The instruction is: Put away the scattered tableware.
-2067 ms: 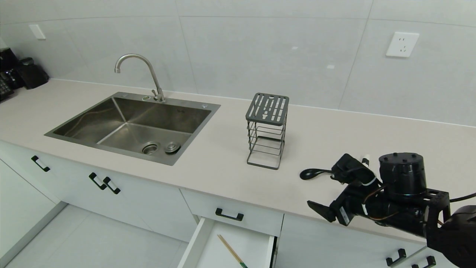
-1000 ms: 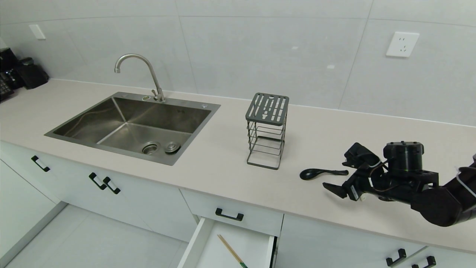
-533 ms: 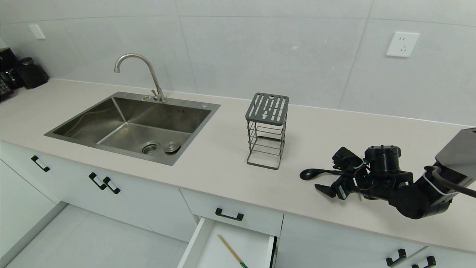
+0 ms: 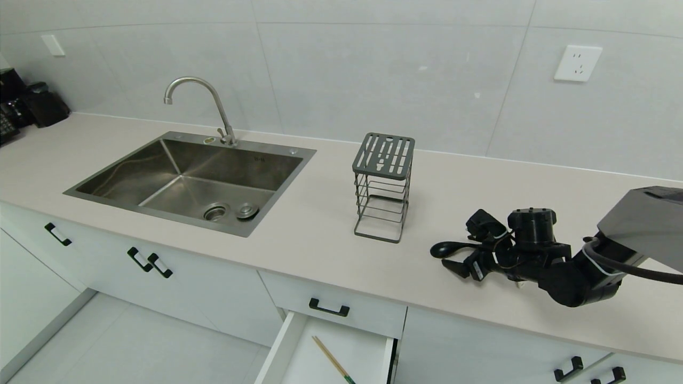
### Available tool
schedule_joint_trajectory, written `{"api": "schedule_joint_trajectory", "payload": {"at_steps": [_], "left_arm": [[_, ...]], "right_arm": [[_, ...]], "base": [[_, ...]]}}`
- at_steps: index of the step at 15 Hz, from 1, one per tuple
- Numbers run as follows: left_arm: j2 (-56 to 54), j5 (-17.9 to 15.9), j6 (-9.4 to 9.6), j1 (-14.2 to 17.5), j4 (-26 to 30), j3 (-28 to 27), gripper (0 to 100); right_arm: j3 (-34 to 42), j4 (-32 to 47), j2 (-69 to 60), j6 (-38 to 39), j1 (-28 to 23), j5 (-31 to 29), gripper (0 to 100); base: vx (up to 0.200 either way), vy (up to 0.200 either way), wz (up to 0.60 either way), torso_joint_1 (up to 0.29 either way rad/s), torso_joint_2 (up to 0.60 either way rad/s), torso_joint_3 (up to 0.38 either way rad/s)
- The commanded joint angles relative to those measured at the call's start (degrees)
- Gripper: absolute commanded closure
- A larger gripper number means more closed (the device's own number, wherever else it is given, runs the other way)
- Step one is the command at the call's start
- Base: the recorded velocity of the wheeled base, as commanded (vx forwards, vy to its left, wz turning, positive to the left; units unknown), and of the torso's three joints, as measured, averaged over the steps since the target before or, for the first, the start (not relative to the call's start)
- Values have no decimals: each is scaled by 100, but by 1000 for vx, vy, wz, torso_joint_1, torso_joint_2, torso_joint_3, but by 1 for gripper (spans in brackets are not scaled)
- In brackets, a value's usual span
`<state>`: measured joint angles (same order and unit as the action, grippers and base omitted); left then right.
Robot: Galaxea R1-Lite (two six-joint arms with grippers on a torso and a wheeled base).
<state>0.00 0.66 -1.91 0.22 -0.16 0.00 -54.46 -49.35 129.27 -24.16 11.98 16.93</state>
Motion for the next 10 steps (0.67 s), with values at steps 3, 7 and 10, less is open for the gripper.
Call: {"api": "schedule_joint_trajectory", "payload": {"at_steps": [3,7,10], "left_arm": [[0,4,-2,-4,-2,0,0],[0,4,-2,4,-2,0,0],[0,4,-2,4,-2,0,0]], "right_arm": [[-21,-5,107,-1,6,-15,100],[-4,-163,90,8,59,-111,100],[111,-163,-16,-27,67,-129,100]], "base": [[0,0,0,0,0,0],[0,0,0,0,0,0],[0,0,0,0,0,0]]}}
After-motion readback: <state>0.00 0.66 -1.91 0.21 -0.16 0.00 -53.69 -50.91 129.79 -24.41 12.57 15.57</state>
